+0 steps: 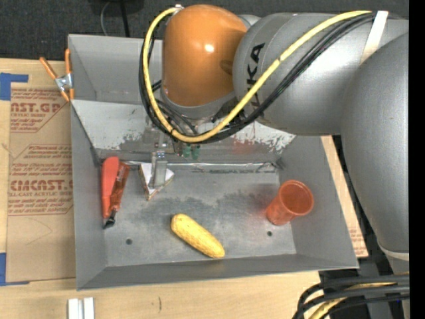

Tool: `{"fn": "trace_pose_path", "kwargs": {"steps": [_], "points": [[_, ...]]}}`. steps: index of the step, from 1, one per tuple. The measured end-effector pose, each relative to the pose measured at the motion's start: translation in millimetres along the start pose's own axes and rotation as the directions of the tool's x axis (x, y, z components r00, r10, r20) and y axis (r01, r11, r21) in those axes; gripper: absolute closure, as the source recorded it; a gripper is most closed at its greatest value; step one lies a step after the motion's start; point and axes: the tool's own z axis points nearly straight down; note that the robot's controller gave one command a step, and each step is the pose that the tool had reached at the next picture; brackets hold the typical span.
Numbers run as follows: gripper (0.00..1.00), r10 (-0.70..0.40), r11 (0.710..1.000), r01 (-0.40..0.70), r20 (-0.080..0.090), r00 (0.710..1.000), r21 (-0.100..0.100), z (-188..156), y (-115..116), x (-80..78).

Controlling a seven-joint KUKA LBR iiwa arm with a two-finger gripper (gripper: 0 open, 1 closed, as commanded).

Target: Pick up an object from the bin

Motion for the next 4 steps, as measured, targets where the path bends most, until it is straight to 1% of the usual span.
{"fn": "trace_pose_path", "kwargs": {"steps": [1,2,3,4], "points": [[0.00,0.002,1.000,-0.002,0.008,1.000,-0.001,-5,-1,-1.4],[0.00,-0.082,0.997,0.082,0.011,0.997,-0.003,6,-30,24.6],[0.00,-0.156,0.988,0.156,0.010,0.988,0.002,46,-53,31.3],[0.00,-0.115,0.993,0.115,0.010,0.993,-0.003,71,-62,63.4]]}}
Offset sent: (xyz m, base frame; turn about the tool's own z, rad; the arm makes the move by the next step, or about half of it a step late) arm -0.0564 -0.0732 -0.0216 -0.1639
